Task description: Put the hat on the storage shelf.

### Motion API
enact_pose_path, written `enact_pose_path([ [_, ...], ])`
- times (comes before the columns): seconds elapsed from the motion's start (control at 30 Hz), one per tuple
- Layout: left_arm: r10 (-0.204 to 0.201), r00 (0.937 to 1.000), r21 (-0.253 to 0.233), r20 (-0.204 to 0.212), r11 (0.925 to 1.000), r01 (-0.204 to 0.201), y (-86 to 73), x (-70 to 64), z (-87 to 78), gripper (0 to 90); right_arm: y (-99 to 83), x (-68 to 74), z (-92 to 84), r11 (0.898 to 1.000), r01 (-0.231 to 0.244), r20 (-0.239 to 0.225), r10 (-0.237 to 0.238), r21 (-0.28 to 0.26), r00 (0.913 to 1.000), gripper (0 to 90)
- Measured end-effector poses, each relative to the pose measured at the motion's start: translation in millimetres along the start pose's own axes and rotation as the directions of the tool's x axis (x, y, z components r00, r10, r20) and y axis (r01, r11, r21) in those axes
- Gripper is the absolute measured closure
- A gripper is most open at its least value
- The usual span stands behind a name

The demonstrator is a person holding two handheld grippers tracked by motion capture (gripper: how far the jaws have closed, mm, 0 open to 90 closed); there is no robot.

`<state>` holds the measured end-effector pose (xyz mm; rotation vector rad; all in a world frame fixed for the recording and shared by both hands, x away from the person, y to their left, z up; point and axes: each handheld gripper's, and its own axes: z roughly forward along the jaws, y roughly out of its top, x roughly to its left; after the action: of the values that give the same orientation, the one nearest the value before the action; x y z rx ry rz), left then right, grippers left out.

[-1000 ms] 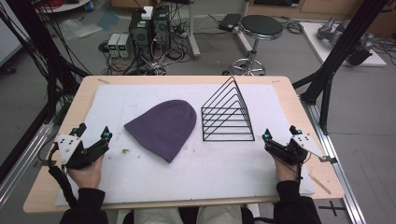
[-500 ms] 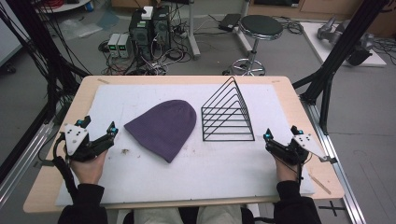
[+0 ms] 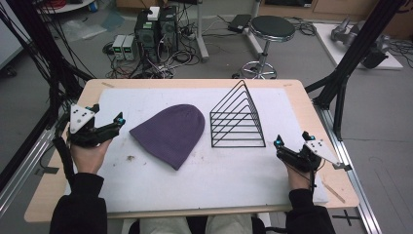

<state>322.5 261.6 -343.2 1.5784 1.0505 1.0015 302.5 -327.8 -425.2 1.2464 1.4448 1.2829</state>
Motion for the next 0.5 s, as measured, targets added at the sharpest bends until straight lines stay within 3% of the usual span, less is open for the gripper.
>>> enact_pose_path([
  [0.37, 0.035, 0.9978, 0.036, 0.057, 0.9987, -0.037, 23.8, 7.7, 13.2, 21.0, -0.6, 2.1, 1.7, 1.0, 0.013, -0.007, -0.013, 0.009, 0.9999, 4.1],
  [0.5, 0.068, 0.9928, 0.065, 0.098, 0.9951, -0.075, 35.4, 6.4, 19.5, 20.8, -0.8, 2.8, 1.9, 1.0, 0.02, -0.008, -0.02, 0.009, 0.9998, 4.1],
])
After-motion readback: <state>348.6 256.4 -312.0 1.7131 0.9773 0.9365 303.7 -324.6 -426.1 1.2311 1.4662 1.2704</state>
